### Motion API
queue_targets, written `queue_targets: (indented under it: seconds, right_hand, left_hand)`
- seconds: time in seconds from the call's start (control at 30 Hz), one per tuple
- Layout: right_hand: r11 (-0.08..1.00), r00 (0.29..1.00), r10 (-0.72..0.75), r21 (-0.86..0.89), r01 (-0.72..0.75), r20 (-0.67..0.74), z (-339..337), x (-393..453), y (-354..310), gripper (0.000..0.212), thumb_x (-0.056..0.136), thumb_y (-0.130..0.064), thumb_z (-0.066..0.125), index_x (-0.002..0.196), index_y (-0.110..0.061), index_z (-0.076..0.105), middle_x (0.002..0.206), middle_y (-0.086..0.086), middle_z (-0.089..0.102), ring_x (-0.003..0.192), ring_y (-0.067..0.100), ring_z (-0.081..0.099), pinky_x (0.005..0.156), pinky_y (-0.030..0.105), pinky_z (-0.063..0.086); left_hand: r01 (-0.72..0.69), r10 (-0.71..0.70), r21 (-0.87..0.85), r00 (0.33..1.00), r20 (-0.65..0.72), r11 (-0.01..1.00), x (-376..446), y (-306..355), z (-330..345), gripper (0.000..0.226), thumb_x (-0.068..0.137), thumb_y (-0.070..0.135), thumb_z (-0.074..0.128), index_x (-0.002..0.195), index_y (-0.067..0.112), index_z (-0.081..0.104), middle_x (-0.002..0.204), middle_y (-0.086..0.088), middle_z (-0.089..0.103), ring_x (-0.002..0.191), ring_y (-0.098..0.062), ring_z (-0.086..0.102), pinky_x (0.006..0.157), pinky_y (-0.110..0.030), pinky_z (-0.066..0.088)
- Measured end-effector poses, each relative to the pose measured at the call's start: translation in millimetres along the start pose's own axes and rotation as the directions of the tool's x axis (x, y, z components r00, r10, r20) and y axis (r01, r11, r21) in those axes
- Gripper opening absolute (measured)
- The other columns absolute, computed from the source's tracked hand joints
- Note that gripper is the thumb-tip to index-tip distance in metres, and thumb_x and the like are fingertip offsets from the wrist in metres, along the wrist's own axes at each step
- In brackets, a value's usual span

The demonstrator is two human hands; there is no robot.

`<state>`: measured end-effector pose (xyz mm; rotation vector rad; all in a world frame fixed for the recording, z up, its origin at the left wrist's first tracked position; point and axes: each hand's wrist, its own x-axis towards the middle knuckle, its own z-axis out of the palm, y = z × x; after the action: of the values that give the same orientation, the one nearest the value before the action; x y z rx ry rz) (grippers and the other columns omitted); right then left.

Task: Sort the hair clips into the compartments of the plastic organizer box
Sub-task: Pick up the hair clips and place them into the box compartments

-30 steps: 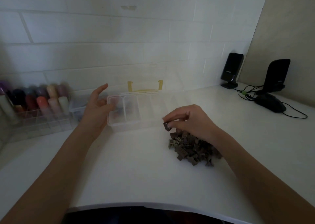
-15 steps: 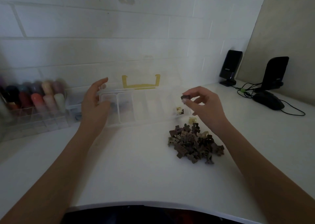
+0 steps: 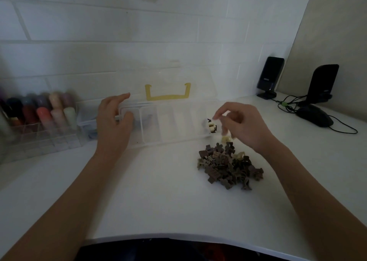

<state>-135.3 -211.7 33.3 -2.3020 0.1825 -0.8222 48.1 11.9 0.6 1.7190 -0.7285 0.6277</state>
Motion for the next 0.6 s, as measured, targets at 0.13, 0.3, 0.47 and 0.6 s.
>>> queue_targets:
  seconds: [0.13,0.3,0.47,0.6]
  right_hand:
    - [0.972,0.947,0.043,-0.232,0.034,0.317,2,-2,-7,0.008,0.083,-0.031,0.069,0.076,-0.03,0.073,0.036,-0.012,0.042,0.036,0.009,0.031,0.049,0.023,0.029]
    - [0.901,0.895,0.121,-0.426,0.083,0.43,7,-6,-14,0.02,0.078,-0.052,0.067,0.095,-0.043,0.071,0.047,-0.026,0.051,0.051,-0.012,0.048,0.05,0.017,0.025]
    - [0.913,0.88,0.122,-0.4,0.083,0.459,13,-6,-19,0.025,0.076,-0.057,0.065,0.096,-0.042,0.071,0.051,-0.03,0.051,0.052,-0.009,0.048,0.05,0.018,0.024]
    - [0.901,0.886,0.104,-0.42,0.108,0.453,19,-5,-17,0.02,0.076,-0.052,0.068,0.084,-0.034,0.074,0.056,-0.011,0.049,0.052,0.002,0.046,0.052,0.02,0.029]
  left_hand:
    - [-0.004,0.004,0.007,1.0,0.006,1.0,2,-3,0,0.043,0.078,0.011,0.047,0.119,0.01,0.06,0.119,-0.016,0.055,0.107,-0.006,0.044,0.094,-0.002,0.028]
    - [0.0,0.0,0.001,1.0,-0.005,1.0,2,-4,1,0.04,0.079,0.012,0.048,0.117,0.011,0.061,0.117,-0.014,0.055,0.105,-0.006,0.045,0.094,-0.004,0.029]
    - [0.01,-0.01,-0.021,1.0,-0.027,1.0,1,-2,3,0.038,0.078,0.012,0.049,0.114,0.011,0.062,0.111,-0.002,0.051,0.104,-0.008,0.046,0.093,-0.006,0.031]
    - [0.029,-0.03,-0.035,0.999,-0.032,0.999,1,-2,3,0.039,0.078,0.014,0.048,0.115,0.016,0.061,0.111,0.001,0.049,0.104,-0.012,0.048,0.095,-0.026,0.036]
